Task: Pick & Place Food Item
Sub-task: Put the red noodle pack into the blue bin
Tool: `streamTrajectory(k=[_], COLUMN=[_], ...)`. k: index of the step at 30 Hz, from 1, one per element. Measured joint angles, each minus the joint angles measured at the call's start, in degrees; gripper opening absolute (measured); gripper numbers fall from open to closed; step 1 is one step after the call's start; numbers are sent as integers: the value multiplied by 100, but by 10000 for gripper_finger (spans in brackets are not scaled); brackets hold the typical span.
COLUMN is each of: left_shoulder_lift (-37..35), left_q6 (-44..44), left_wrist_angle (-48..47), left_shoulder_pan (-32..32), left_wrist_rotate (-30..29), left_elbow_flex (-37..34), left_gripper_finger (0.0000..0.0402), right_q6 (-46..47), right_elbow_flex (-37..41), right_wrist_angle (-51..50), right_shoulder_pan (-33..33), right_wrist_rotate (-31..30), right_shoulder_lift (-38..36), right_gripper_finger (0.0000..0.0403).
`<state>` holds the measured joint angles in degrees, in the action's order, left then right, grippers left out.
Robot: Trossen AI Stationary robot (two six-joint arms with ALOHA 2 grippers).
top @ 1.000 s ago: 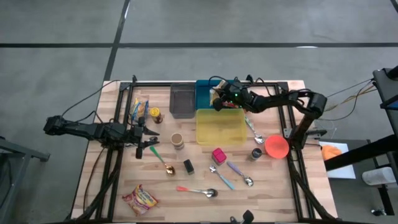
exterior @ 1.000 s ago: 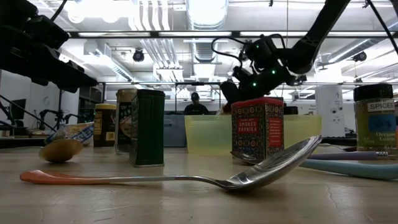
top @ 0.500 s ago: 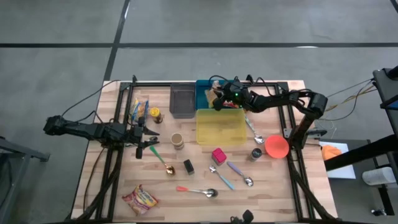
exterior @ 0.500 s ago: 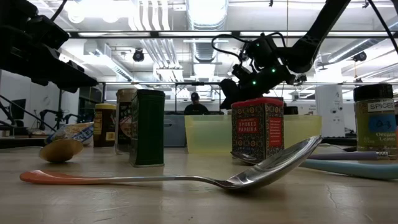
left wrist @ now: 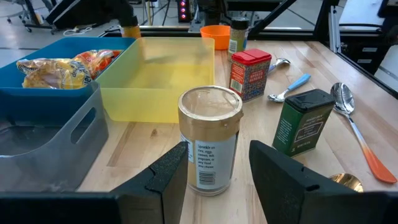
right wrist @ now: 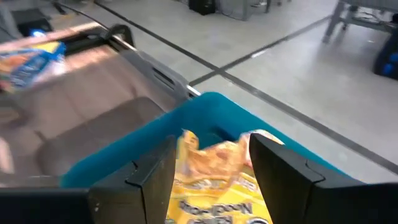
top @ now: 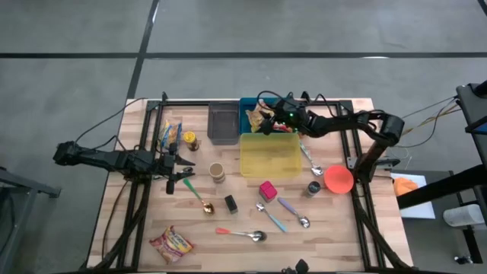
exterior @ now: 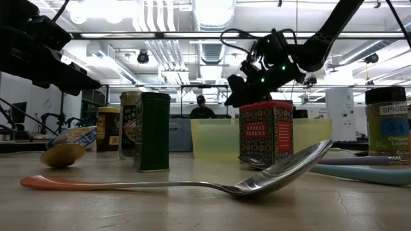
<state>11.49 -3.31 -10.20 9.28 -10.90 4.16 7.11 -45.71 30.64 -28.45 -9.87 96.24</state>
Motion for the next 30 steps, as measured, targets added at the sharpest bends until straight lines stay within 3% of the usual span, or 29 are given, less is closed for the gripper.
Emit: streamTrajectory(k=[12, 23, 30], left_shoulder_lift=[0, 0, 2], left_q6=[0, 0, 0], left_wrist_angle=[0, 0, 0], left_shoulder_pan=[0, -1, 0], left_wrist_rotate=[0, 0, 0], left_elbow_flex=[1, 2, 2], left_gripper_finger=[173, 173, 173], right_q6=[-582, -578, -579], right_elbow_flex=[415, 1966, 2833], right_wrist_angle=[-34, -21, -27], right_shoulder_pan=[980, 2147, 2621], right_wrist_rotate=[43, -521, -529], right_shoulder_lift=[-1593, -3729, -4847], right_gripper_finger=[203, 203, 203])
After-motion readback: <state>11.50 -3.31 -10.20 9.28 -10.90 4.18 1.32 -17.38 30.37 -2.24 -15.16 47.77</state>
